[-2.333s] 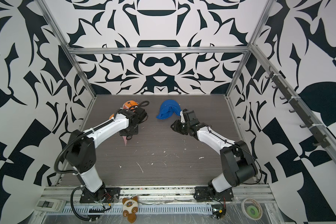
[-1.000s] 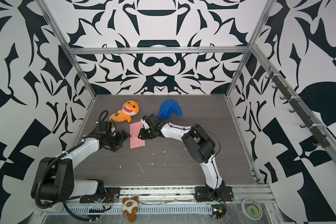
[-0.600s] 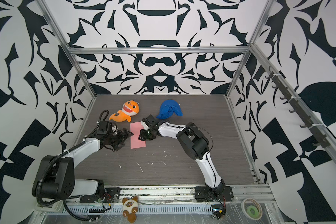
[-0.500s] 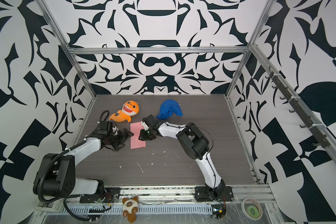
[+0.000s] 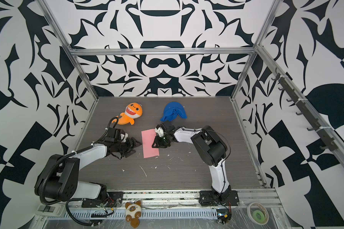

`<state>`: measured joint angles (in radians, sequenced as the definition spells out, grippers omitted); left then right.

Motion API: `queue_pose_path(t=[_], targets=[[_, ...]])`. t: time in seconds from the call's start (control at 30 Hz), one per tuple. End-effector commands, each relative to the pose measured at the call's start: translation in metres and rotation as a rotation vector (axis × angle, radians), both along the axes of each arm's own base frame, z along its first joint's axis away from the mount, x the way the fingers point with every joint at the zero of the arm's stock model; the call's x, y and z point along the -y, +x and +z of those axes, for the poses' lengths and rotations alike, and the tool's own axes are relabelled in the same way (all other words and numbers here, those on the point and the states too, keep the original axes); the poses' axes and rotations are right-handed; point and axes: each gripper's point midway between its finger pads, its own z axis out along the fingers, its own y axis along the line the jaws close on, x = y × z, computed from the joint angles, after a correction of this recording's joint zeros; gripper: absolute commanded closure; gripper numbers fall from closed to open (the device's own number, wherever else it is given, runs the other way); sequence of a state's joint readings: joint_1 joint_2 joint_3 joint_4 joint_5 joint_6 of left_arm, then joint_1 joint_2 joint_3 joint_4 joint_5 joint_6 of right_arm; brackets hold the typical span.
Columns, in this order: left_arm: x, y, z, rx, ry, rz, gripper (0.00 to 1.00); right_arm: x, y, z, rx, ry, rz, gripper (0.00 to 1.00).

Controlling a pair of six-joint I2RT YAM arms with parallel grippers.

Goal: Fold a paper plane with a square sheet of paper (pick it up from the middle)

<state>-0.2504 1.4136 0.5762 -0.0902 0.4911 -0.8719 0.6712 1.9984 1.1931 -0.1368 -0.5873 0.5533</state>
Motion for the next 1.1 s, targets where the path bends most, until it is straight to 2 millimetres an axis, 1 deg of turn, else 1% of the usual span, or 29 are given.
queue_pose_path(t=[0.0, 0.13, 0.27, 0.5, 0.6, 0.7, 0.8, 0.93, 1.07], targets=[[0.015, 0.001, -0.001, 0.019, -0.045, -0.038, 0.36, 0.007, -0.007, 0.004, -0.016, 0.020, 0.020, 0.67], [0.028, 0.004, -0.007, 0.020, -0.068, -0.066, 0.48, 0.006, -0.006, 0.005, -0.025, 0.038, 0.012, 0.67], [0.035, 0.004, -0.015, 0.007, -0.065, -0.085, 0.54, 0.008, -0.004, 0.005, -0.027, 0.042, 0.001, 0.68], [0.041, 0.010, -0.021, 0.009, -0.084, -0.096, 0.63, 0.009, -0.004, 0.002, -0.033, 0.043, -0.002, 0.68], [0.045, 0.014, -0.021, 0.015, -0.108, -0.097, 0.68, 0.009, -0.002, 0.001, -0.029, 0.046, -0.005, 0.68], [0.050, 0.021, -0.015, 0.050, -0.142, -0.092, 0.73, 0.010, 0.002, 0.001, -0.015, 0.055, -0.008, 0.68], [0.052, 0.025, -0.010, 0.070, -0.157, -0.082, 0.77, 0.009, 0.008, 0.007, 0.013, 0.079, -0.002, 0.68], [0.052, 0.026, -0.008, 0.069, -0.162, -0.076, 0.83, 0.004, 0.014, 0.020, 0.075, 0.116, 0.030, 0.68], [0.051, 0.026, -0.009, 0.041, -0.158, -0.063, 0.94, 0.004, 0.019, 0.034, 0.170, 0.119, 0.068, 0.65]])
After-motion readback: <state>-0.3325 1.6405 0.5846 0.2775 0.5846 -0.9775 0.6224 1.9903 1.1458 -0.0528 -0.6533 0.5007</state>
